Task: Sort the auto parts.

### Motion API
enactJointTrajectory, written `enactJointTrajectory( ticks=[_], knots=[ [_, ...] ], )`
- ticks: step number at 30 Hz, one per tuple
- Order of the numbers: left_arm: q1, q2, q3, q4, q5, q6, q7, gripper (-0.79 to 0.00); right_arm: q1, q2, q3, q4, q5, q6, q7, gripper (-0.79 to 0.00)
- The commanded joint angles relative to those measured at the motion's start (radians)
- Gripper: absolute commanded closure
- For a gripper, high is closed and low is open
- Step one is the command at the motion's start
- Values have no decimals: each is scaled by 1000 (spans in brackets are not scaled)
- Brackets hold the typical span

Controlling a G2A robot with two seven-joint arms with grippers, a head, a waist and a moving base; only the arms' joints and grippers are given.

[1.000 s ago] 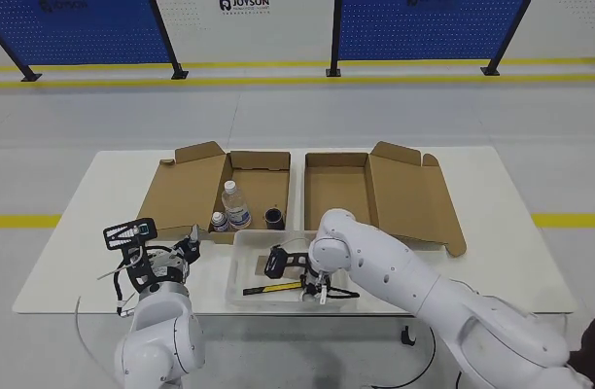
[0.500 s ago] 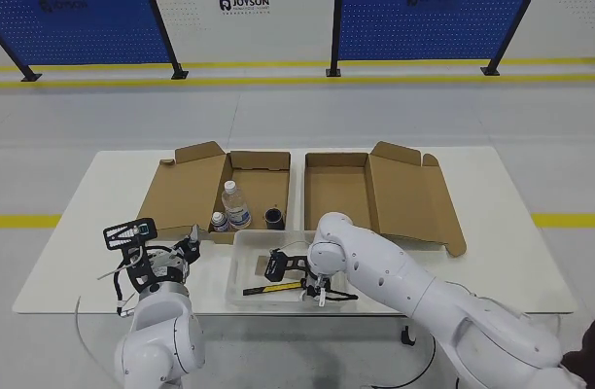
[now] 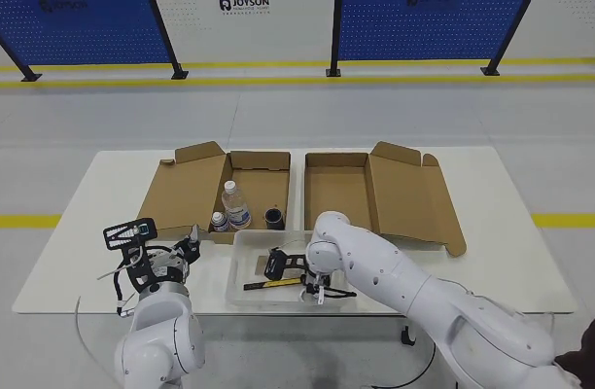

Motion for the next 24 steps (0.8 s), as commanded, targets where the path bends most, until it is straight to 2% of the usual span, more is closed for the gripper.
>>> enactJointTrajectory(
  ticks=[1,9,16,24],
  knots=[
    [0,0,0,0,0,0,0,-785,5,-1,6,8,-3,8,-2,-222],
    [0,0,0,0,0,0,0,-785,9,-7,13,-28,-2,-4,26,-252],
    [0,0,0,0,0,0,0,-785,6,-15,7,-23,-18,-7,44,-203],
    [0,0,0,0,0,0,0,-785,5,-23,-7,-5,-21,-11,51,-237]
  ],
)
